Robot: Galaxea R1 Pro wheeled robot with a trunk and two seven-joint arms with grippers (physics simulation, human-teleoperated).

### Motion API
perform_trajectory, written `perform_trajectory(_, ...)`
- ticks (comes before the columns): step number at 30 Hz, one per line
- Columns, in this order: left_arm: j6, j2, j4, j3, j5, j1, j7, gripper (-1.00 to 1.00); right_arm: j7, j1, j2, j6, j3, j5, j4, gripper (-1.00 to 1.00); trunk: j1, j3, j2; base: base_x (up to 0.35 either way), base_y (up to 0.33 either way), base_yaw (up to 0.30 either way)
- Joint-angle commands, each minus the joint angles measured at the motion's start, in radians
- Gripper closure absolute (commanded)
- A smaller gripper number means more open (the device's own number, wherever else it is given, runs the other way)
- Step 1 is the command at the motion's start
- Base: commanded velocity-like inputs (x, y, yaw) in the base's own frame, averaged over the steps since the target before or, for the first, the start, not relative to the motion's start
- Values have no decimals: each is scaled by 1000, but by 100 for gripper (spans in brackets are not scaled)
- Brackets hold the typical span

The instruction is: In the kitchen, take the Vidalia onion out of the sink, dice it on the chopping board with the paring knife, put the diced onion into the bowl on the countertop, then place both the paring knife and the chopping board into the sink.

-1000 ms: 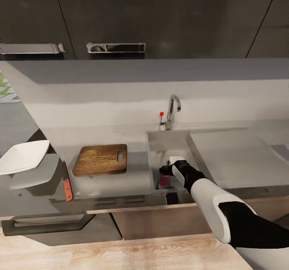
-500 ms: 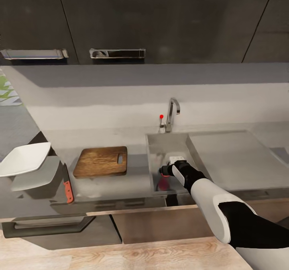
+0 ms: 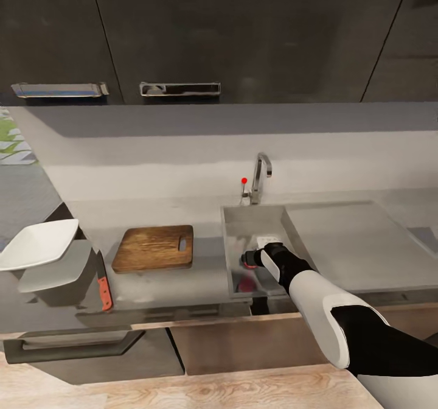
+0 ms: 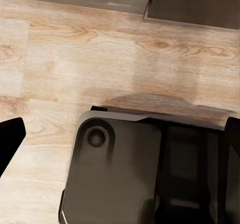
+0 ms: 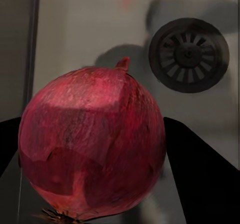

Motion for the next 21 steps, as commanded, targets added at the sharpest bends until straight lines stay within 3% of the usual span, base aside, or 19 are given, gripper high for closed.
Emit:
perform_trajectory(1,-2,0,-1,-2,10,0,4,-100,-6,0,0,5,2,-6,-2,100,1,0,-2,0,0,0)
perform_trajectory(9,-2,0,-1,-2,10,0,4,-100,-6,0,2,-4,2,-7,-10,100,1,13,-2,0,0,0)
perform_trajectory(15,-2,0,-2,-2,10,0,4,-100,-10,0,8,-100,3,-6,-14,100,1,22,-2,0,0,0)
perform_trajectory(21,-2,0,-2,-2,10,0,4,-100,-10,0,4,-136,2,-5,-18,100,1,32,-2,0,0,0)
